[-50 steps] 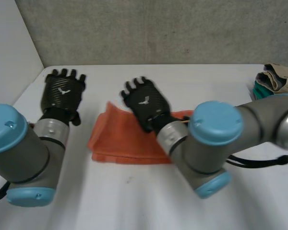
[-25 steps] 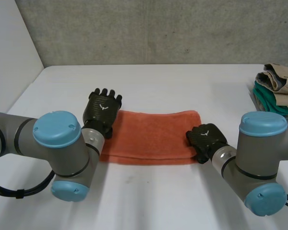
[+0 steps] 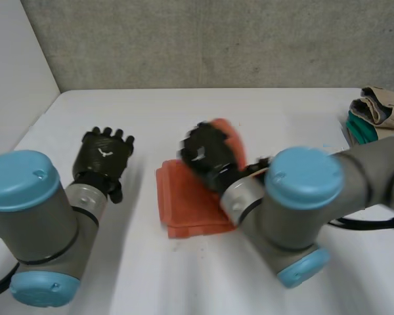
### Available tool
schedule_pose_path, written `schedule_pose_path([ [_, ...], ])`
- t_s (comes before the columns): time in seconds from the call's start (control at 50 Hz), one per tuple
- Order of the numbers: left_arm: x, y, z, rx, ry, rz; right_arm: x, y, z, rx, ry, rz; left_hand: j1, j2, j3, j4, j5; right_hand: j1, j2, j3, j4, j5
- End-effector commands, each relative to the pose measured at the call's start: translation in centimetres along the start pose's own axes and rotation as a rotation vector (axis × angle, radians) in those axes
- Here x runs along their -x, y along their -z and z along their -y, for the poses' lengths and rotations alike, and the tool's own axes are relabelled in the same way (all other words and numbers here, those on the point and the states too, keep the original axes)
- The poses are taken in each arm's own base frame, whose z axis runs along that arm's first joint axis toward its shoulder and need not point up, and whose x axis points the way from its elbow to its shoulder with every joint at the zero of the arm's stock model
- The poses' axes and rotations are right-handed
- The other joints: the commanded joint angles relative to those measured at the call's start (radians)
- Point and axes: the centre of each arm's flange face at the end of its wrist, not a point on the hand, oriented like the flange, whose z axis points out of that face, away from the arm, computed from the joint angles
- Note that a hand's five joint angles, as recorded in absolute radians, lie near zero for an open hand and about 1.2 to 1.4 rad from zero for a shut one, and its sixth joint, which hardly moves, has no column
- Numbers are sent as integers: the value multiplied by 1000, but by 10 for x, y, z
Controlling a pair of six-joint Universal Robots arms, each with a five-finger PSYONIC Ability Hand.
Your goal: Fold the laundry.
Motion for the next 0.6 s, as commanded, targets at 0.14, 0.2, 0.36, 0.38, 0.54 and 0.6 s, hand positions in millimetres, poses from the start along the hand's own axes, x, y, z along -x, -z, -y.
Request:
schedule_pose_path([
  [0.14,19,-12,10,-41,37,59,49,9,12,-56,-252,153,-8,-20,-27,-20,-38,-776,-1002,-1007,-1013,-978],
  [0.2,12,-14,29,-100,69,44,8,6,7,-28,-513,44,-5,-17,-24,-17,-35,-776,-1002,-1007,-1013,-978],
  [0.36,-28,-17,66,-223,164,-62,-73,15,-33,82,-966,-124,10,-3,-10,-2,-20,-776,-1002,-1007,-1013,-978],
  [0.38,-37,-19,70,-236,178,-82,-74,15,-36,95,-973,-122,13,0,-7,1,-17,-776,-1002,-1007,-1013,-978],
  [0.54,-73,-40,52,-165,158,-165,-51,-2,-61,263,-1012,-22,13,0,-7,1,-17,-776,-1002,-1007,-1013,-978],
  [0.6,-84,-42,32,-76,124,-201,-38,-9,-71,320,-1025,14,13,0,-7,1,-17,-776,-1002,-1007,-1013,-978],
])
